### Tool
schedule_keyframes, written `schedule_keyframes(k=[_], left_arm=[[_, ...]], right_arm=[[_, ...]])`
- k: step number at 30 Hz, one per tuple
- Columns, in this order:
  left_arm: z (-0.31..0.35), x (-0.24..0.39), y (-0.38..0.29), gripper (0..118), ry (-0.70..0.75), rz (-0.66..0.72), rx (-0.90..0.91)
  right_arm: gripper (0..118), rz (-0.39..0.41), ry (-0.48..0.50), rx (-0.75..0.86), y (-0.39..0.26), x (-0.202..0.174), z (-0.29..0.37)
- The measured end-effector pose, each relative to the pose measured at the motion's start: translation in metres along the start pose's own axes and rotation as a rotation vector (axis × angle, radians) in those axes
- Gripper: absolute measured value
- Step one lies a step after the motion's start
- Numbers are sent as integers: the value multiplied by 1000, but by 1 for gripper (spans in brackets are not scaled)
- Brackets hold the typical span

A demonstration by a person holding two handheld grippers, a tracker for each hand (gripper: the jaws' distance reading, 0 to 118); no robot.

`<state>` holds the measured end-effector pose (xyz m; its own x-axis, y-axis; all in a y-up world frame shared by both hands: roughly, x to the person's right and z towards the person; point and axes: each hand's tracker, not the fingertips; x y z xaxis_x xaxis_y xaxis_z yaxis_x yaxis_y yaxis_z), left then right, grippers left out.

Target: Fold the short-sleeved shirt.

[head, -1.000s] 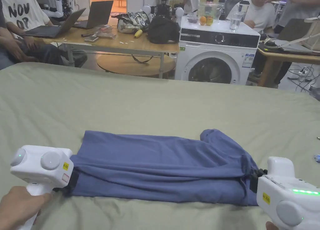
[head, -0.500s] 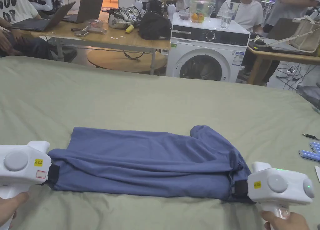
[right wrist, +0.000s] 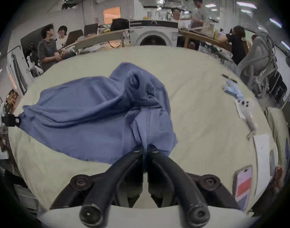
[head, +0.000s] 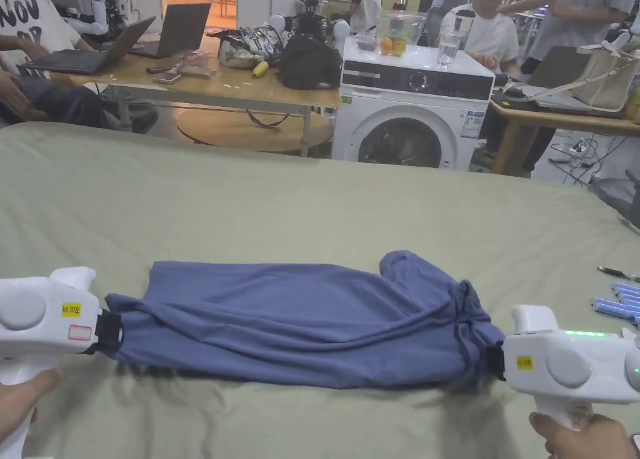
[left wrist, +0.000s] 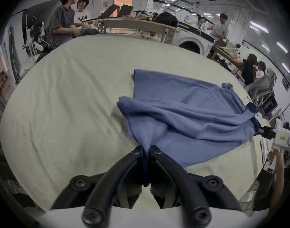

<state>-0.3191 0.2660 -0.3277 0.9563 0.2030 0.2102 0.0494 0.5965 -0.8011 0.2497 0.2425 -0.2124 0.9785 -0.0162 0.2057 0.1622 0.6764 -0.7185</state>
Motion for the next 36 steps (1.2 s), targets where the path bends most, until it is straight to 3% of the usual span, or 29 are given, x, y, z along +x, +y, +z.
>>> schedule_keyframes(k=[10,13,18,26,28,30,31,34,36], left_arm=[[45,-17,-58,1,0,4,7],[43,-21,-80,1,16,-11,-34],[16,-25,-99,1,38,-20,-95],[11,-21,-97,1,44,-10,-100],[21,-15,-94,6,60,-19,-58],[31,-11,-87,26,50,-11,6],[37,-8,-82,29,30,-1,41],[51,8,-72,41,16,-35,178],[59,23,-68,41,34,-81,294]], right_arm=[[0,35,-37,-50,-62,-4,66],[0,73,-69,-142,-90,-7,61],[0,68,-85,-190,-116,-9,33],[3,55,-119,-184,-101,-17,34],[15,58,-139,-111,-92,-23,48],[43,50,-166,-20,-79,-29,62],[48,32,-148,30,-72,-31,68],[48,9,-109,167,-56,-42,77],[48,11,-79,287,-49,-52,84]])
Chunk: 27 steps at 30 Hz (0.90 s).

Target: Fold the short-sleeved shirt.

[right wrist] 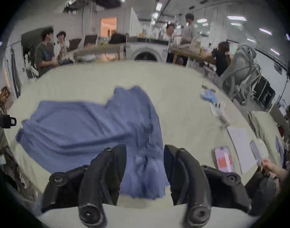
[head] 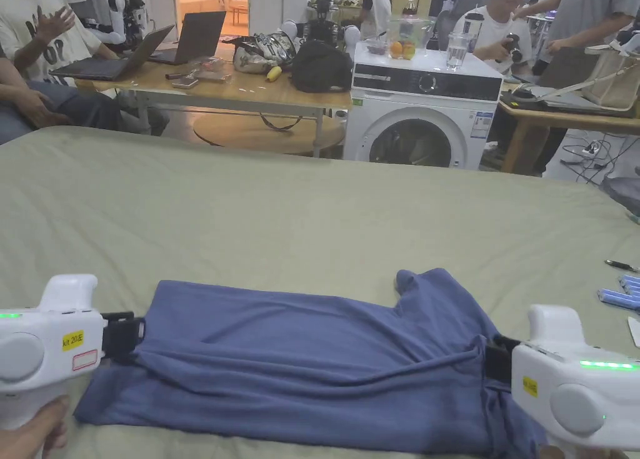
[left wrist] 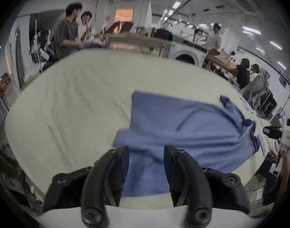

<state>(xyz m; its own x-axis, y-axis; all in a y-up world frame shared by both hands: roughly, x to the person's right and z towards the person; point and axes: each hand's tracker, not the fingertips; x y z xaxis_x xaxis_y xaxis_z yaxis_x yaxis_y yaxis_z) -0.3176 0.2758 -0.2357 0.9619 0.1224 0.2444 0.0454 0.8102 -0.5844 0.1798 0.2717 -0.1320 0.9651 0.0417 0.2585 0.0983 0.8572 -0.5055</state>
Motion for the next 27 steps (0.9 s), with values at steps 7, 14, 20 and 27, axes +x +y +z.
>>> schedule_keyframes(k=[7,14,20,27], left_arm=[[17,43,5,41,54,-108,383],[6,58,10,0,131,-171,516],[-14,44,25,0,129,-80,483],[-94,-6,77,0,130,0,142]], right_arm=[[46,-79,-26,375,12,-36,14],[0,-121,35,395,24,-56,-3],[0,-67,26,385,37,-69,-25],[0,-53,53,266,52,-71,-66]])
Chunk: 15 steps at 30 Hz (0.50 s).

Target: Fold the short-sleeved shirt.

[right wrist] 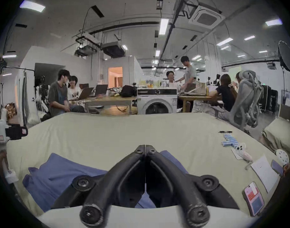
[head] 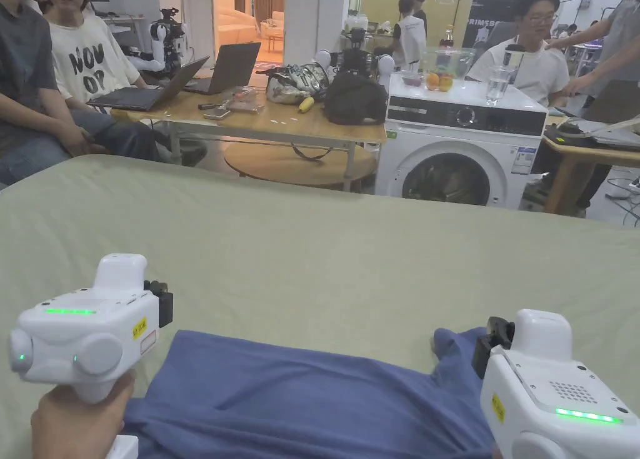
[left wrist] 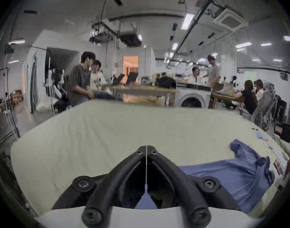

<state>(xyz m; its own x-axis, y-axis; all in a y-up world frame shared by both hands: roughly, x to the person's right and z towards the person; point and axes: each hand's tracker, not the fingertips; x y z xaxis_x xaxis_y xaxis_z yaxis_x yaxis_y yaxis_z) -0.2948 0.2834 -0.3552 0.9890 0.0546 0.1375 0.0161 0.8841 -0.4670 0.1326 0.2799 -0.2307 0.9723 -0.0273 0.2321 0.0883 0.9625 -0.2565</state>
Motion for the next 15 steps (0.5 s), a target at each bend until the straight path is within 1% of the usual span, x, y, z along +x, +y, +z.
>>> schedule_keyframes(k=[1,2,5,6,7,8,9,10,12,15], left_arm=[[-17,-7,5,0,4,3,-81],[-29,-9,10,0,-18,8,-108],[-76,-29,24,0,-106,97,-323],[-93,-34,26,3,-138,129,-389],[-110,-38,28,13,-164,153,-467],[-124,-41,27,34,-190,170,-535],[-137,-42,26,44,-189,168,-567],[-146,-42,25,51,-165,148,-598],[-164,-37,24,54,-81,86,-620],[-178,-31,16,54,-87,97,-680]], right_arm=[[0,-1,6,-14,-1,2,-6],[0,1,8,-26,-2,3,-10],[0,17,2,-69,-4,8,-22],[0,21,-1,-82,-6,10,-26],[0,26,-5,-98,-7,12,-30],[0,28,-6,-109,-8,14,-33],[0,28,-5,-122,-10,16,-35],[0,32,-10,-137,-12,18,-37],[0,34,-11,-157,-16,23,-41],[0,37,-26,-186,-20,29,-46]])
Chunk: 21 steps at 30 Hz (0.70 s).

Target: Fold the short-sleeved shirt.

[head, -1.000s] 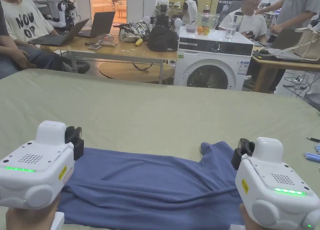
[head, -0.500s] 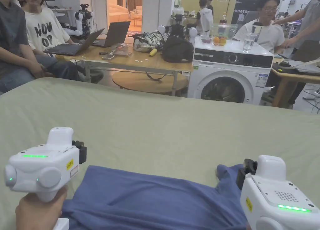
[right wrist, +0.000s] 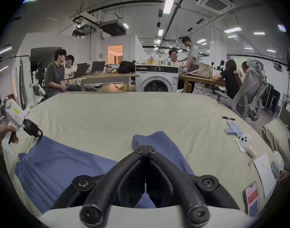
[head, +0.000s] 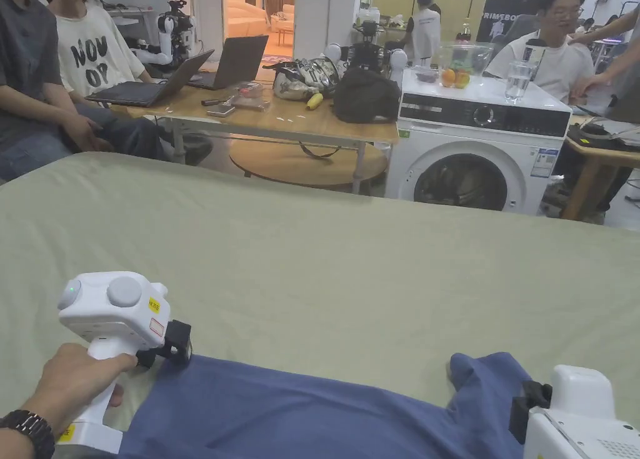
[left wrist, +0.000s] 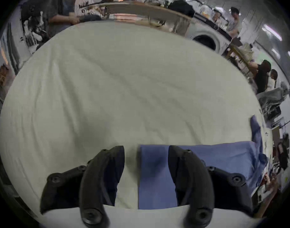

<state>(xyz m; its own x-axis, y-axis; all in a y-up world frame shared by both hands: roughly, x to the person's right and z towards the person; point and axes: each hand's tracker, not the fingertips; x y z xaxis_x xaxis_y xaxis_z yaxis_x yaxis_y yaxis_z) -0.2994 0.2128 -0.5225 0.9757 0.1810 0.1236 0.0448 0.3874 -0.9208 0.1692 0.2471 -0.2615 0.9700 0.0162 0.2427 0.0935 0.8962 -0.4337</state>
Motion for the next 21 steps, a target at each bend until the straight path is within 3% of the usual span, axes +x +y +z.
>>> schedule_keyframes(k=[4,6,8,11,15,20,21], left_arm=[[-3,23,-7,52,84,-112,4],[-5,39,-18,42,144,-210,33],[0,47,-26,36,129,-210,38],[8,46,-31,0,126,-211,79],[32,37,-39,0,75,-161,167],[69,34,-54,0,10,-153,277],[75,34,-58,0,-1,-151,287]], right_arm=[[0,-5,-8,-43,-1,8,-6],[0,-27,-4,-62,-1,15,-8],[0,-45,-4,-87,3,22,-12],[0,-58,-11,-143,14,33,-21],[2,-74,-11,-264,34,52,-47],[63,-53,-9,-417,52,73,-89],[65,-29,-27,-445,54,75,-98]])
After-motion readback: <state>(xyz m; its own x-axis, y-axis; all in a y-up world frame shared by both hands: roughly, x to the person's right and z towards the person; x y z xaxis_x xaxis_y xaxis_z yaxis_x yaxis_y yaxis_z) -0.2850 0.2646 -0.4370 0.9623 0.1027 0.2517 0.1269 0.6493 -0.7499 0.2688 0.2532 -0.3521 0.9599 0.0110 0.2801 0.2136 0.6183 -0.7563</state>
